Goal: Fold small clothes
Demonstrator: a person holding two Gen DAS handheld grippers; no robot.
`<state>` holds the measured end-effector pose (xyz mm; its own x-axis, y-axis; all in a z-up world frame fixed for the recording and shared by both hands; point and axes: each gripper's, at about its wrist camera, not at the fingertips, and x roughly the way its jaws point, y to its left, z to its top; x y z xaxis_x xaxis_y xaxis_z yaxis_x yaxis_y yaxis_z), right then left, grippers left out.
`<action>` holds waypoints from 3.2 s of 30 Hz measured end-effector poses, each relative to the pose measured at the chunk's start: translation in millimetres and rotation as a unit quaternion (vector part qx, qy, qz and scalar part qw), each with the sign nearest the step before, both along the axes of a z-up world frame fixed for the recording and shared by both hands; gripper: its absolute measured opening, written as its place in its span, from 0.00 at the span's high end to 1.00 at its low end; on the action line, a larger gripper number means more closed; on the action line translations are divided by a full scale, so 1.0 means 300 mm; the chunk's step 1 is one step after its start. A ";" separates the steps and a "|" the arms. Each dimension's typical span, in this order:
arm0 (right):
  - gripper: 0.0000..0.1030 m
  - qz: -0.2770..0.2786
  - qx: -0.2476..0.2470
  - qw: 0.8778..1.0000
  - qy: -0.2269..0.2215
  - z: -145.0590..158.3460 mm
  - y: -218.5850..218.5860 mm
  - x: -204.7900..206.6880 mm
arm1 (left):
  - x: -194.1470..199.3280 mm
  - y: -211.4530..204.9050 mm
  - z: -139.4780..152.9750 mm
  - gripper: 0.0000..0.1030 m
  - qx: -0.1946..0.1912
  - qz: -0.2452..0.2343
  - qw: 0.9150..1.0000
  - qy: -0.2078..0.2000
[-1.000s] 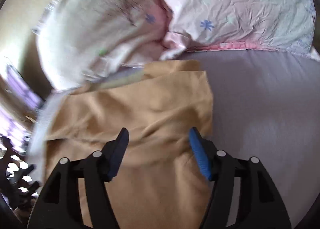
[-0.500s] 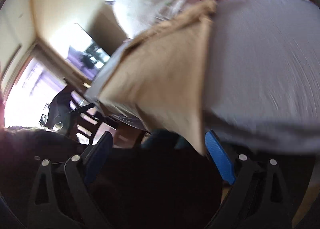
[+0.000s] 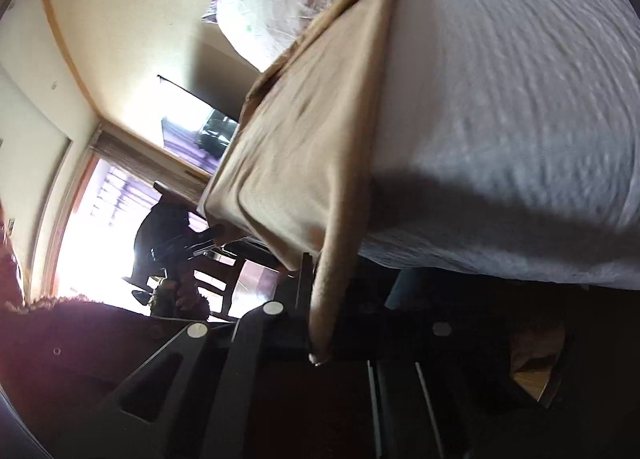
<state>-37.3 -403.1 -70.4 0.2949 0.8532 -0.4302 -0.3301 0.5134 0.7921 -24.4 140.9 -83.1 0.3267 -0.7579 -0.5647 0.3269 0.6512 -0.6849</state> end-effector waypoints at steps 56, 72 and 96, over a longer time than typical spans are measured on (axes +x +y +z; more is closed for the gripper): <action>0.08 -0.271 0.022 0.959 -0.074 0.354 -0.008 0.943 | 0.857 -0.017 0.205 0.56 0.010 0.147 0.985 0.089; 0.09 -0.409 -0.053 0.903 -0.122 0.397 -0.137 0.881 | 0.954 -0.742 0.582 0.80 -0.051 -0.021 0.998 -0.001; 0.63 -0.240 -0.190 0.952 -0.020 0.387 -0.011 0.787 | 0.604 -0.681 0.527 0.29 0.070 -0.132 0.981 -0.123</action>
